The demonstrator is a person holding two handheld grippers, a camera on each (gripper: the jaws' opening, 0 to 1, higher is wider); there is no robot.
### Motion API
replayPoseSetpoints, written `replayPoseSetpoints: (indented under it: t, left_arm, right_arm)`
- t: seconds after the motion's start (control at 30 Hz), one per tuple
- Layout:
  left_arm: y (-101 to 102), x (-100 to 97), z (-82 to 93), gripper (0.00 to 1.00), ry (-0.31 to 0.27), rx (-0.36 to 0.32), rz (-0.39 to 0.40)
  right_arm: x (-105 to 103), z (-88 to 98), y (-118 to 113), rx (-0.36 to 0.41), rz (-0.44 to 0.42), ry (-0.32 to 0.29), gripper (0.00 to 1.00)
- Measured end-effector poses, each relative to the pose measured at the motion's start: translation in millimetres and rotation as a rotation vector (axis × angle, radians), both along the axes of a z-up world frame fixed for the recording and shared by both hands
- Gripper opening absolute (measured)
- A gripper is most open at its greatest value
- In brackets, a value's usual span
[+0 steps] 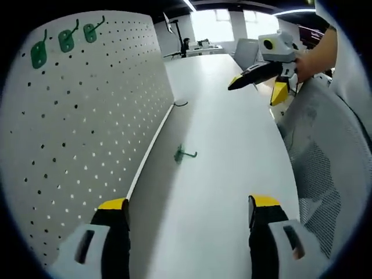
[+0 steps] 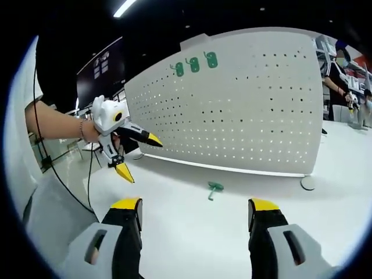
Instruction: Insert the hook assembly into the mounting plate slot until the hook locks in place.
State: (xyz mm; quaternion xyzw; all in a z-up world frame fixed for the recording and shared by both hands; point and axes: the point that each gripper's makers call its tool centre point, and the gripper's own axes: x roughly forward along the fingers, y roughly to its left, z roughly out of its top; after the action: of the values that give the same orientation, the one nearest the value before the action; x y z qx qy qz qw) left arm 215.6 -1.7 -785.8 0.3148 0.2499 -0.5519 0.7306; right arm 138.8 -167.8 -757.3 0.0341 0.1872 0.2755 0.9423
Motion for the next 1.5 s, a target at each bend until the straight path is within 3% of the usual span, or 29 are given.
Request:
replayPoseSetpoints:
  t: [0.77, 1.17, 1.5]
  left_arm:
    - [-42.4, 22.9, -13.4, 0.85, 0.037, 0.076, -0.112]
    - [-71.5, 19.0, -25.9, 0.84, 0.057, 0.113, -0.197]
    - [-81.3, 25.3, -37.1, 0.84, 0.068, 0.163, -0.254]
  right_arm:
    - [-1.0, -4.2, 0.5, -0.001, 0.008, 0.015, 0.72]
    - [-0.1, -4.7, -1.9, 0.005, -0.004, 0.013, 0.72]
    - [-0.4, -5.7, -1.2, 0.004, -0.003, 0.015, 0.72]
